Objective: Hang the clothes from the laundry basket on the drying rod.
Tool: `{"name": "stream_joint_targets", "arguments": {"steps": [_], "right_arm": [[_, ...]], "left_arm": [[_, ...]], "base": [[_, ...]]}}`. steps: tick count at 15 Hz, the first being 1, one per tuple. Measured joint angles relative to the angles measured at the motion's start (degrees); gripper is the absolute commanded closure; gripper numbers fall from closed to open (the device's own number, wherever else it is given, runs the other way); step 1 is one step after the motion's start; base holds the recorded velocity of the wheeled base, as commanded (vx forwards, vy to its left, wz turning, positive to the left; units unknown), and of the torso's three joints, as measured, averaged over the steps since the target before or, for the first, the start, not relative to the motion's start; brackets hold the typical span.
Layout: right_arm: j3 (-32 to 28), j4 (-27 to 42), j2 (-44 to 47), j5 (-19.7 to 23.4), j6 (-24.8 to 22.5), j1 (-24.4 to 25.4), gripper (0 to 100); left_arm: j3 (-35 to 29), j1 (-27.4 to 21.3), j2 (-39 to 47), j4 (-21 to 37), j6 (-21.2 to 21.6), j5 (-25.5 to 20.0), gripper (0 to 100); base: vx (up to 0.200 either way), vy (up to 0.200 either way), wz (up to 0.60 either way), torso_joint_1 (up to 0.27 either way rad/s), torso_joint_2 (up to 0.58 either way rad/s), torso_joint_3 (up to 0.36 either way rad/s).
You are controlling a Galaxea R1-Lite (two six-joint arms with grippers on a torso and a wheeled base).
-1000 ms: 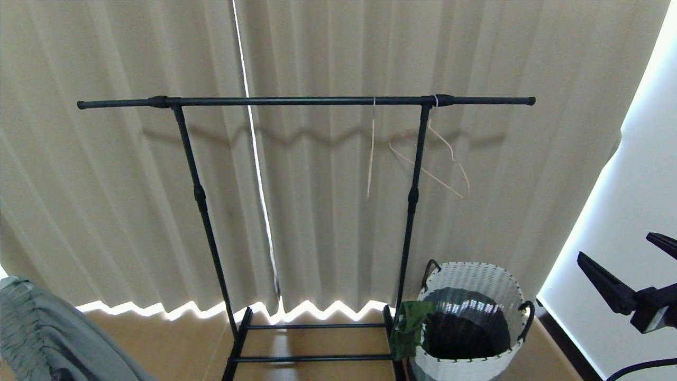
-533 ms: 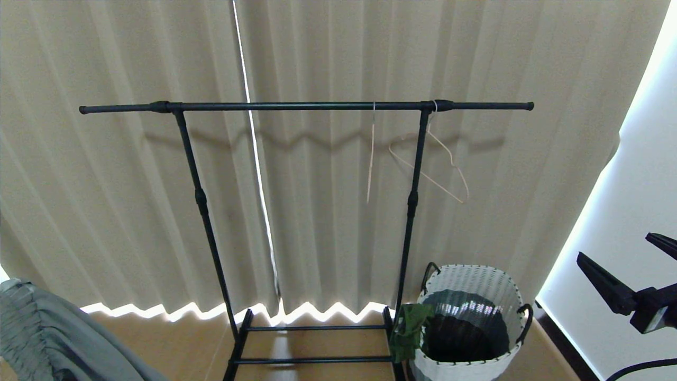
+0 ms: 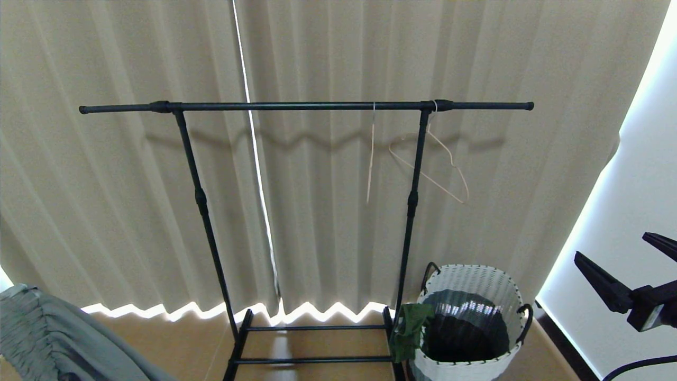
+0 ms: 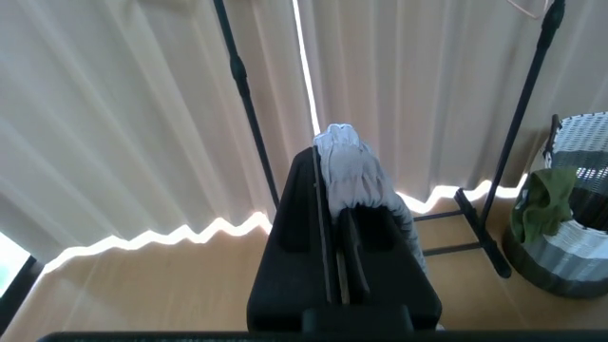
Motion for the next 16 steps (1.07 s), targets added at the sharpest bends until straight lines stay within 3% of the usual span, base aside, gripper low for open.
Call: {"name": "stream_joint_targets", "arguments": {"steps": [16], "right_arm": [[0.09,0.01,0.26,0.04,0.0,0.02,0]], "left_arm": [[0.61,-0.18,-0.1,-0.02,0.06,-0.11,100]], "base": [[0.2,0.0,0.0,0.004,0.0,0.002]]}}
